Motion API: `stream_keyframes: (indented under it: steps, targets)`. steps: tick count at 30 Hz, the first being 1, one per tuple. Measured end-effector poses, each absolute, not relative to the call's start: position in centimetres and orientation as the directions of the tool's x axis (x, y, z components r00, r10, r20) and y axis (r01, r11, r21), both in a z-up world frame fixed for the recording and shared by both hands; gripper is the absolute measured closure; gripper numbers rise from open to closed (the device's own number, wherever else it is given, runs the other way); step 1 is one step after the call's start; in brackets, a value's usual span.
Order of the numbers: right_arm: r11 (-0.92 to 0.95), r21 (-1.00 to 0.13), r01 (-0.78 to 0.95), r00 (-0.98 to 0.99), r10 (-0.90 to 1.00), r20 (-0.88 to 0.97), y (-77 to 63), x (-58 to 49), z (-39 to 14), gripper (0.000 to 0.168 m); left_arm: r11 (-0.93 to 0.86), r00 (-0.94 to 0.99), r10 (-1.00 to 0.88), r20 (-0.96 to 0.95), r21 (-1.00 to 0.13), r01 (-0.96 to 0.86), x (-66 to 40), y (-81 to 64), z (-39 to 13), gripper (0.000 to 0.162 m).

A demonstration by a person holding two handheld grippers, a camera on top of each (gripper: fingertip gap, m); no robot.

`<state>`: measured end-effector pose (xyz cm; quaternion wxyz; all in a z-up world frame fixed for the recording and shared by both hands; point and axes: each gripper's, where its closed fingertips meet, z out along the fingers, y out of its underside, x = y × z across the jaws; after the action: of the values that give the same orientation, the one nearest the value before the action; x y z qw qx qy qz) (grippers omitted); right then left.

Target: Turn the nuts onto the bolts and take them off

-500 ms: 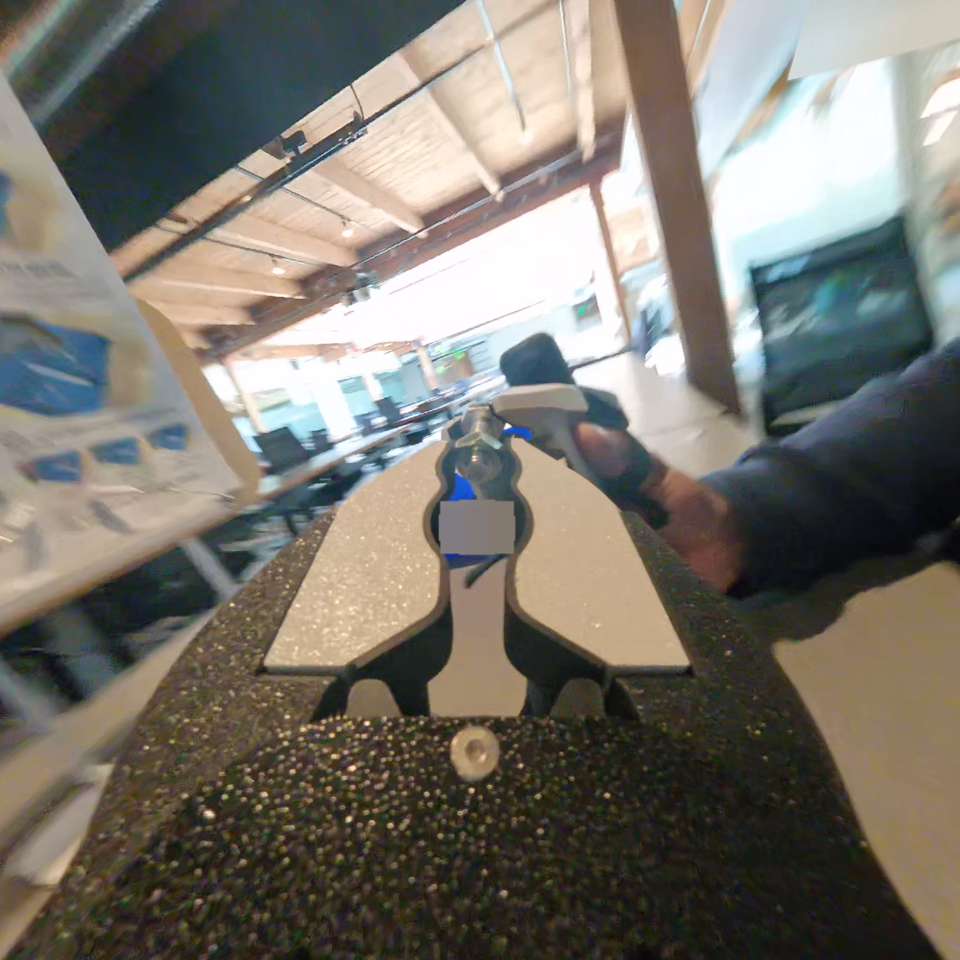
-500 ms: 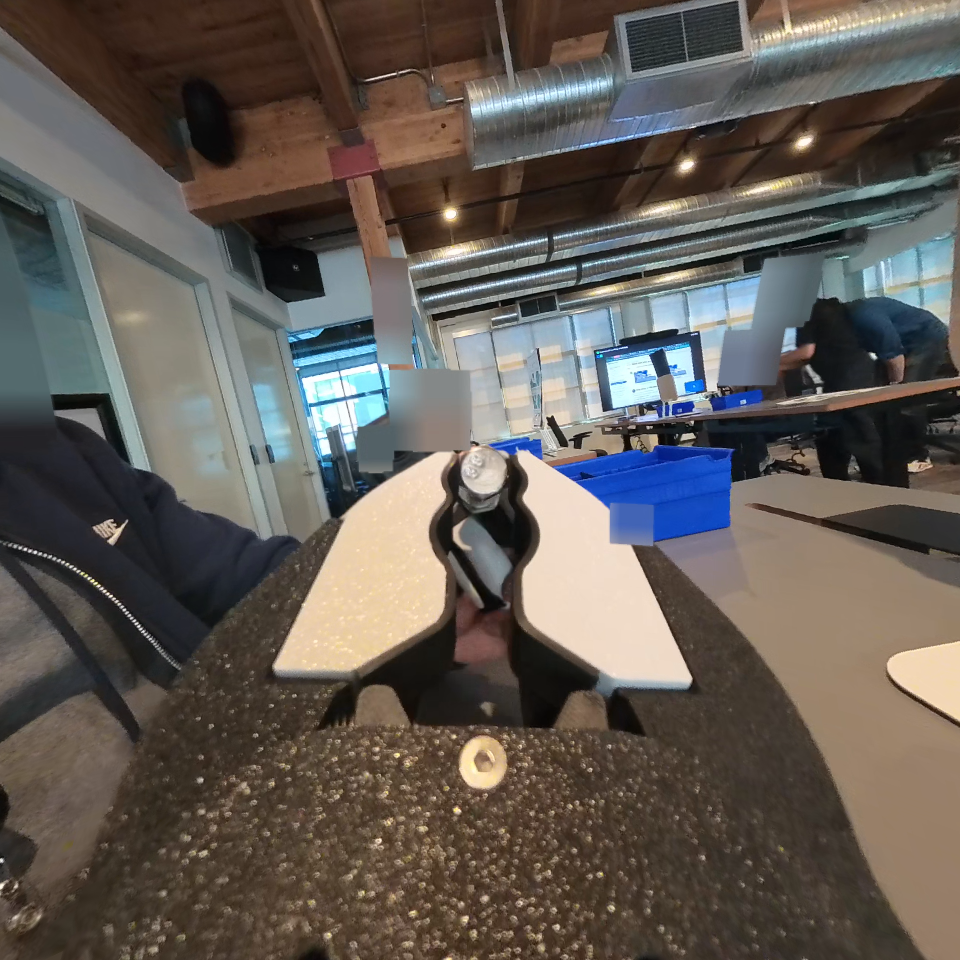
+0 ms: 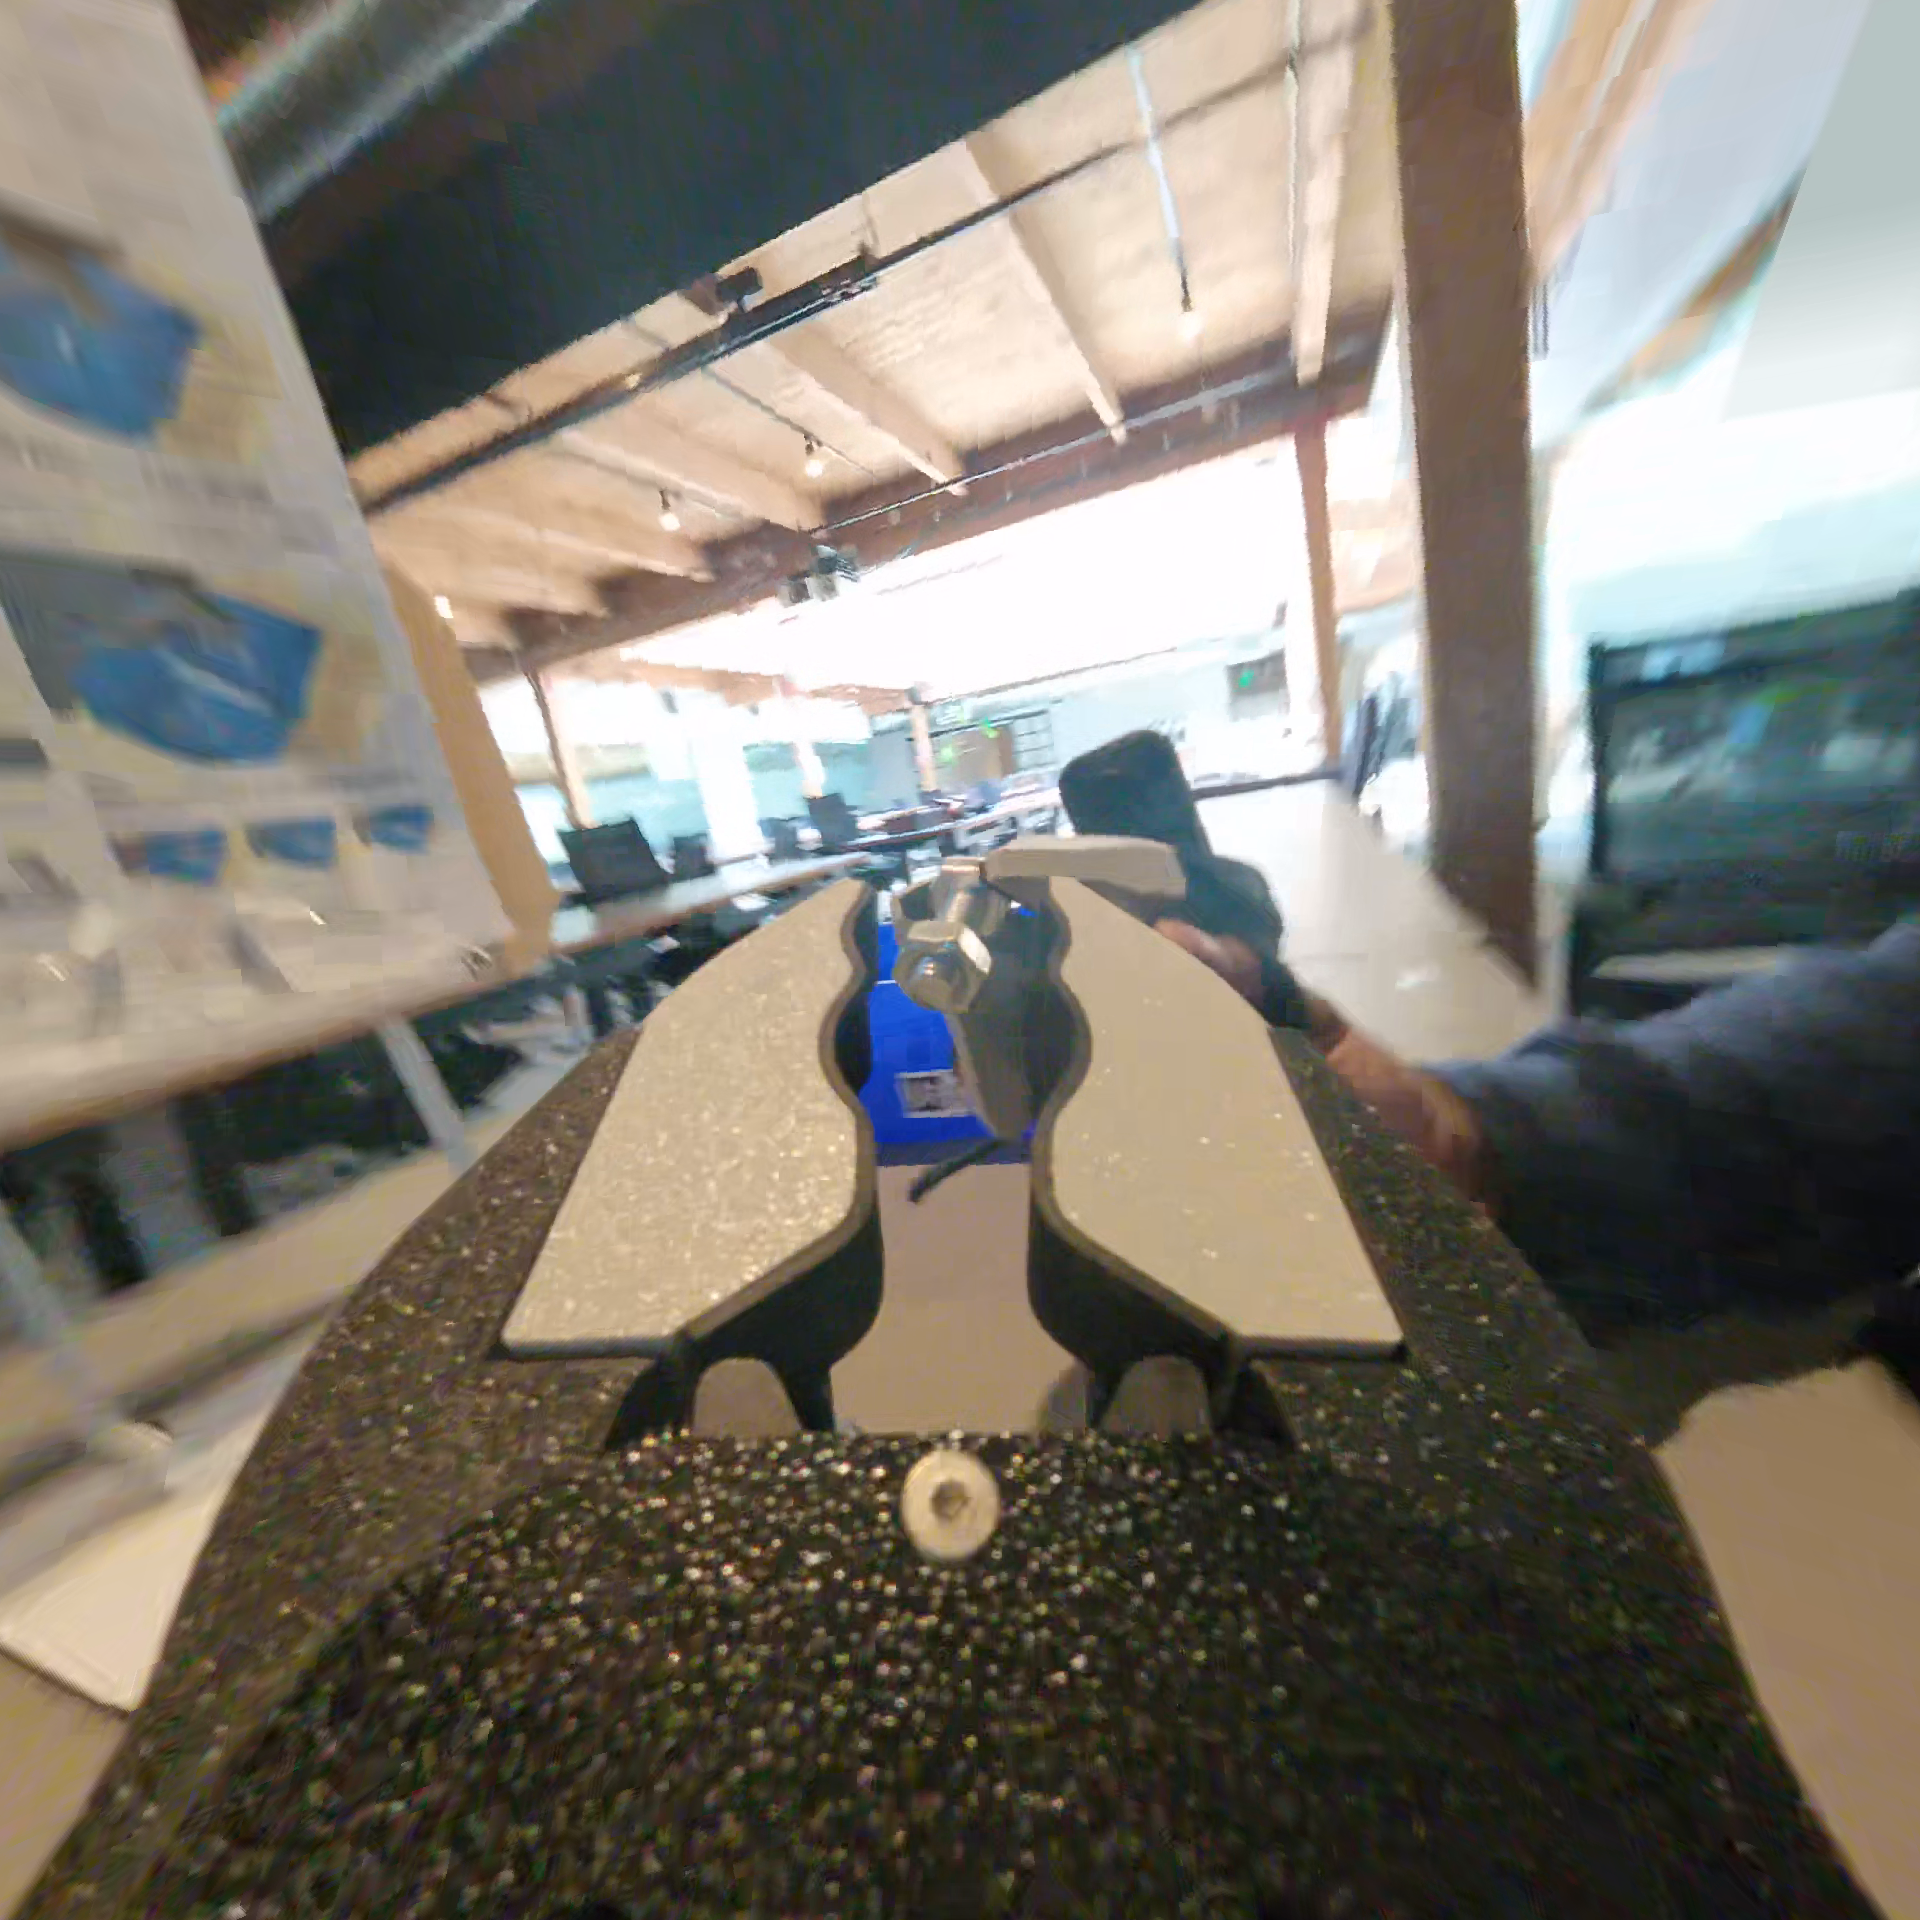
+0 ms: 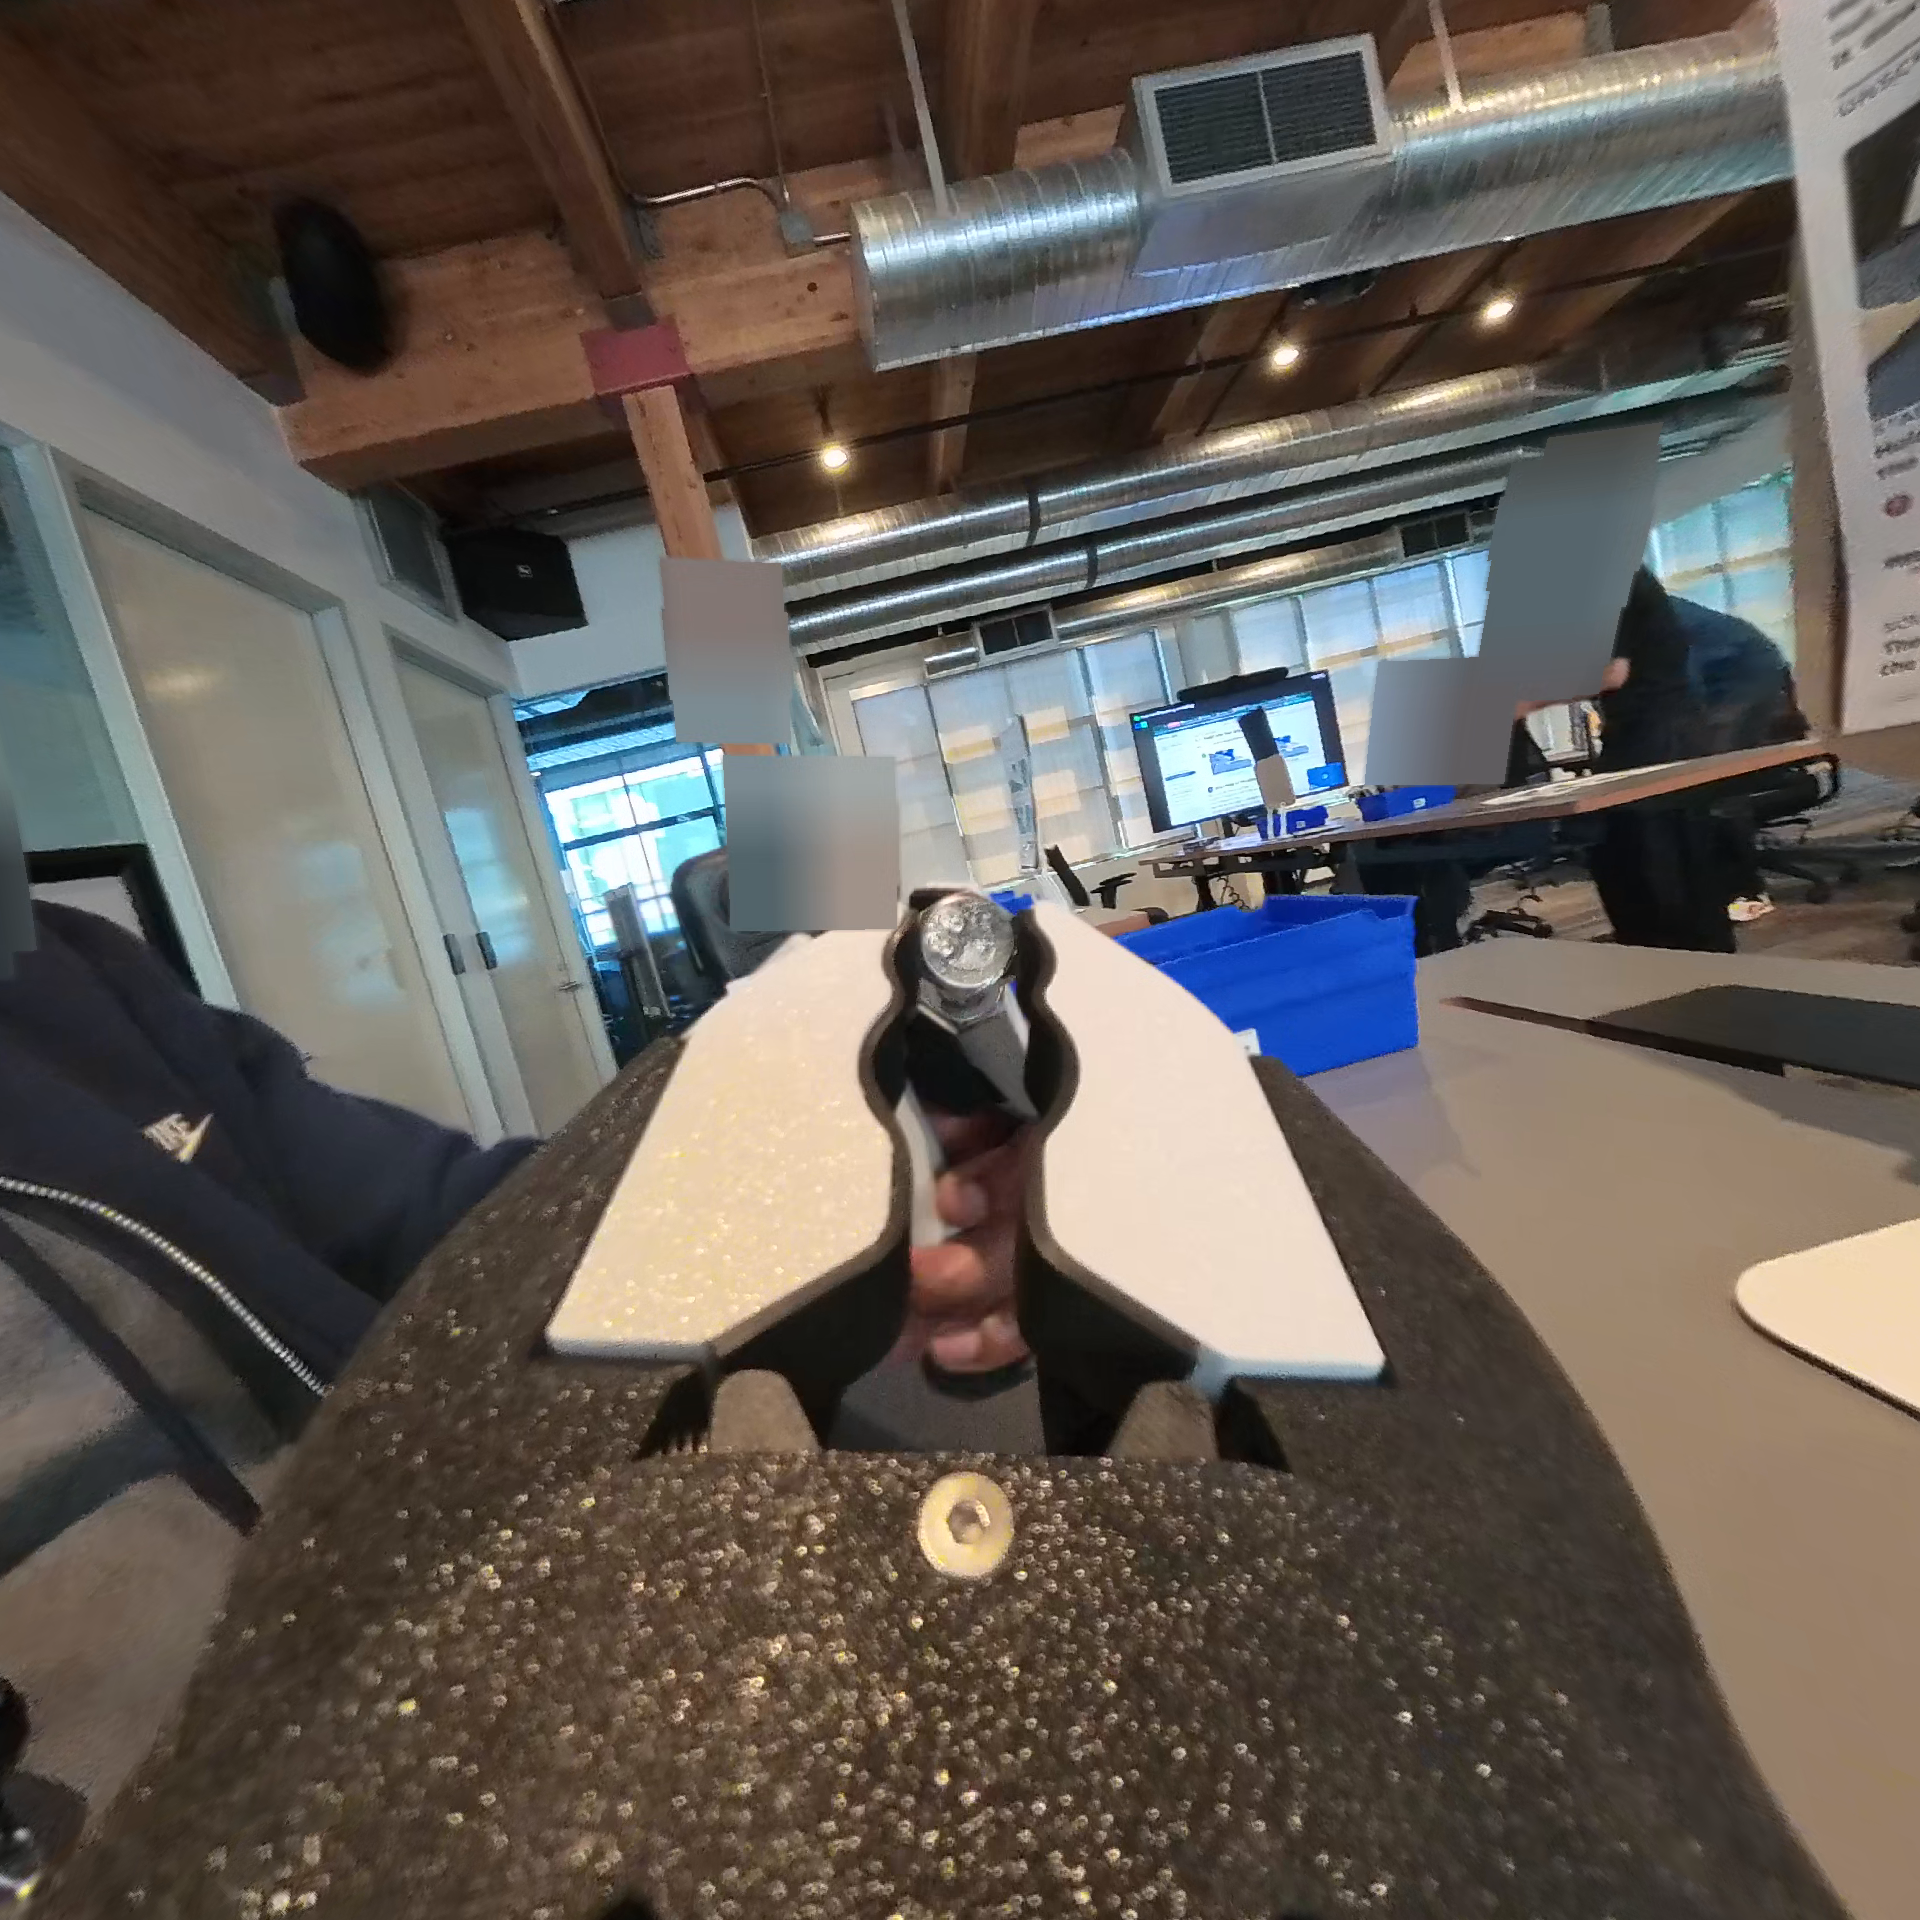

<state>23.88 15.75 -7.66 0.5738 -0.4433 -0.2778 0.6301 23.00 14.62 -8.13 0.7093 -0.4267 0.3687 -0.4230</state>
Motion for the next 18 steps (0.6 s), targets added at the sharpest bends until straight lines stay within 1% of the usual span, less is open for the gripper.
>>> stream_keyframes:
  steps: [2,4,8,12,18]
  targets:
    - [-0.192,-0.859,-0.474,0.062,0.966,-0.25,14.8,23.8,-7.3,0.152,0.126,0.329,-0.944,-0.006,-0.93,0.345,22.8,13.6,-7.6,0.131]
    - [-0.193,-0.86,-0.471,0.057,0.967,-0.248,13.2,23.6,-7.1,0.152,0.052,0.282,-0.958,0.053,-0.935,0.352,22.7,11.9,-7.5,0.13]
    - [-0.206,-0.838,-0.506,0.024,0.967,-0.252,10.3,23.1,-7.4,0.152,0.047,0.303,-0.95,0.078,-0.922,0.385,21.1,10.4,-7.6,0.13]
    - [-0.265,-0.836,-0.481,-0.018,0.956,-0.292,9.7,22.0,-8.5,0.151,0.045,0.301,-0.949,0.098,-0.9,0.434,19.6,10.0,-6.9,0.131]
    - [-0.273,-0.844,-0.462,-0.041,0.957,-0.287,9.4,22.3,-8.2,0.152,0.085,0.331,-0.942,0.056,-0.915,0.395,18.6,10.3,-7.1,0.133]
